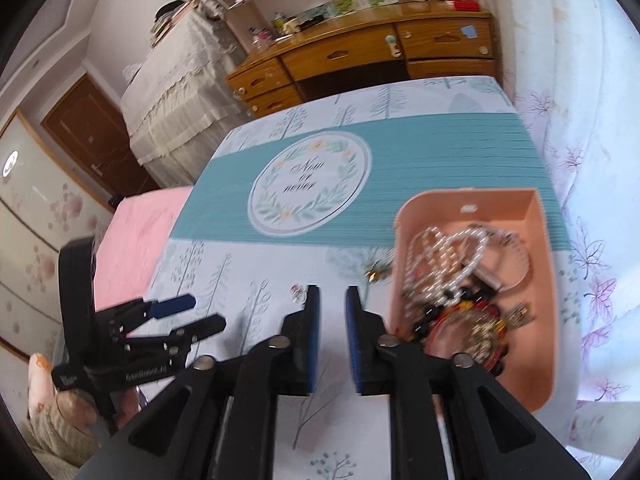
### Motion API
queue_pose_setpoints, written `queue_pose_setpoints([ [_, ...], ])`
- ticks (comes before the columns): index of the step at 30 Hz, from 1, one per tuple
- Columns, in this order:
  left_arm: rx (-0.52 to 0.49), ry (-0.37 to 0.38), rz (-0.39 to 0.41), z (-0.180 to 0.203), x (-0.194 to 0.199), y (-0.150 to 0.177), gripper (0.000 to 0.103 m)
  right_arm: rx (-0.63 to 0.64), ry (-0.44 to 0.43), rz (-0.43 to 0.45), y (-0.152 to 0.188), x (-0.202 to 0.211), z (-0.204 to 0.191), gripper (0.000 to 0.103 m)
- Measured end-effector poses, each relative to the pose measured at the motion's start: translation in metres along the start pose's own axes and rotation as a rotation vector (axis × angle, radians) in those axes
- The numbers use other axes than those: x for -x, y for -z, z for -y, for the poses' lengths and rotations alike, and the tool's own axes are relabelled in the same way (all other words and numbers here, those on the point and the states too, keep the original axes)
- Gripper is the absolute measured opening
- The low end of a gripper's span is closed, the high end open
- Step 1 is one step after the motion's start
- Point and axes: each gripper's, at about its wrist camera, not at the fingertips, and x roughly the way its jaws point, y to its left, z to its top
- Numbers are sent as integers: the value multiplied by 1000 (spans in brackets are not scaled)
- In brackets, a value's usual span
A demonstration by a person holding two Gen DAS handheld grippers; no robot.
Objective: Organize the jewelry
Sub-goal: 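Move the right gripper to the gold coin pendant and grasp it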
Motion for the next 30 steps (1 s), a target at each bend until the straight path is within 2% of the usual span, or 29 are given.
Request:
queue_pose_setpoints([
  [2,5,0,-3,-5,-1,4,61,18,0,3,10,-2,-10,31],
  [3,8,0,-3,-7,-1,5,61,31,0,6,15,-4,-16,33],
  [8,6,6,0,-12,-3,13,61,76,-10,-15,34,-19,-35,34],
  [17,7,13,-4,-14,-9,15,61,139,59,-132,50,-81,-54,34],
  [24,29,21,-6,-21,-12,14,61,207,116,-149,51,-115,-65,34],
  [30,38,25,-6,-25,-15,12,61,229,149,-132,46,-129,-65,34],
])
